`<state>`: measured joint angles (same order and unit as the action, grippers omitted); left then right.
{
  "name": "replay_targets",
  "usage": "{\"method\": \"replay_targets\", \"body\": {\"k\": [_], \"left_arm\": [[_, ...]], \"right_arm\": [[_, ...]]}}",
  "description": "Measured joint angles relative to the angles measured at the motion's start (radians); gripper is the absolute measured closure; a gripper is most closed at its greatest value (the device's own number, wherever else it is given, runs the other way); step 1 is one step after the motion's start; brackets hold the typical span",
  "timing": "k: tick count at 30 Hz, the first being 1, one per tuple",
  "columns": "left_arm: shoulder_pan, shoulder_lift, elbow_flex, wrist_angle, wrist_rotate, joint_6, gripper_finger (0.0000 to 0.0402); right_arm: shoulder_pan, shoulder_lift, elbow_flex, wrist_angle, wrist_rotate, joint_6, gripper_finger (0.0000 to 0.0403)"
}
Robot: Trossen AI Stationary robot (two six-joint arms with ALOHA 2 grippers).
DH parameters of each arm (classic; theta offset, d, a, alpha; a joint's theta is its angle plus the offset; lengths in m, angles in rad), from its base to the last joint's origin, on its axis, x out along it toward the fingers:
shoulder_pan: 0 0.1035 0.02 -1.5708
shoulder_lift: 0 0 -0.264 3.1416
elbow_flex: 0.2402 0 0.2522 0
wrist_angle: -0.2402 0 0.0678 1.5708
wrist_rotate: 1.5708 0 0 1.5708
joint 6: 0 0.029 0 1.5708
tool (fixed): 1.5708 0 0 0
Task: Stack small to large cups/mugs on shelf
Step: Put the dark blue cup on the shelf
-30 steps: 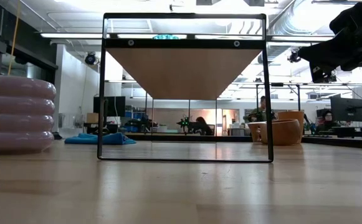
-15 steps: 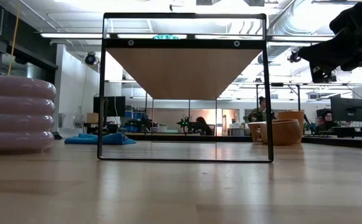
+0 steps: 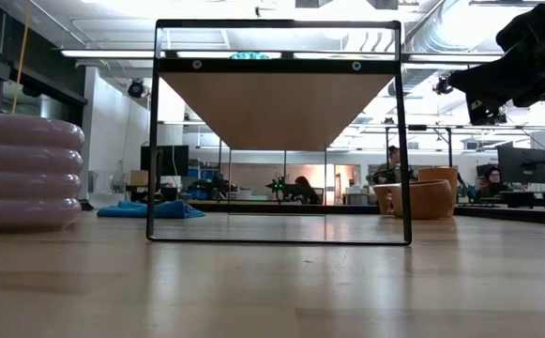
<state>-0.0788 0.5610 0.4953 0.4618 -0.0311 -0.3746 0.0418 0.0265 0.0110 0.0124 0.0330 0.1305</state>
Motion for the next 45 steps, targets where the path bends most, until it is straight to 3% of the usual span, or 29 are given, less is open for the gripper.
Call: {"method": "replay_targets", "body": {"k": [18,22,27,36,45], "left_arm": [[0.0,0.005,0.001,-0.08,-0.034,-0.05,0.0226],[0.0,0.005,0.001,-0.127,-0.034,-0.044,0.0265],[0.0,0.003,0.001,-0.215,-0.089,-0.061,0.0383],[0.0,-0.012,0.0,-0.235,-0.164,-0.023,0.0399],[0.0,-0.041,0.001,-0.234,-0.164,-0.057,0.0401]], "right_arm": [[0.0,0.0,0.0,0.0,0.0,0.0,0.0403],[0.0,0.0,0.0,0.0,0.0,0.0,0.0403],[0.0,0.0,0.0,0.0,0.0,0.0,0.0403],[0.0,0.0,0.0,0.0,0.0,0.0,0.0403],[0.0,0.0,0.0,0.0,0.0,-0.006,0.0403]]}}
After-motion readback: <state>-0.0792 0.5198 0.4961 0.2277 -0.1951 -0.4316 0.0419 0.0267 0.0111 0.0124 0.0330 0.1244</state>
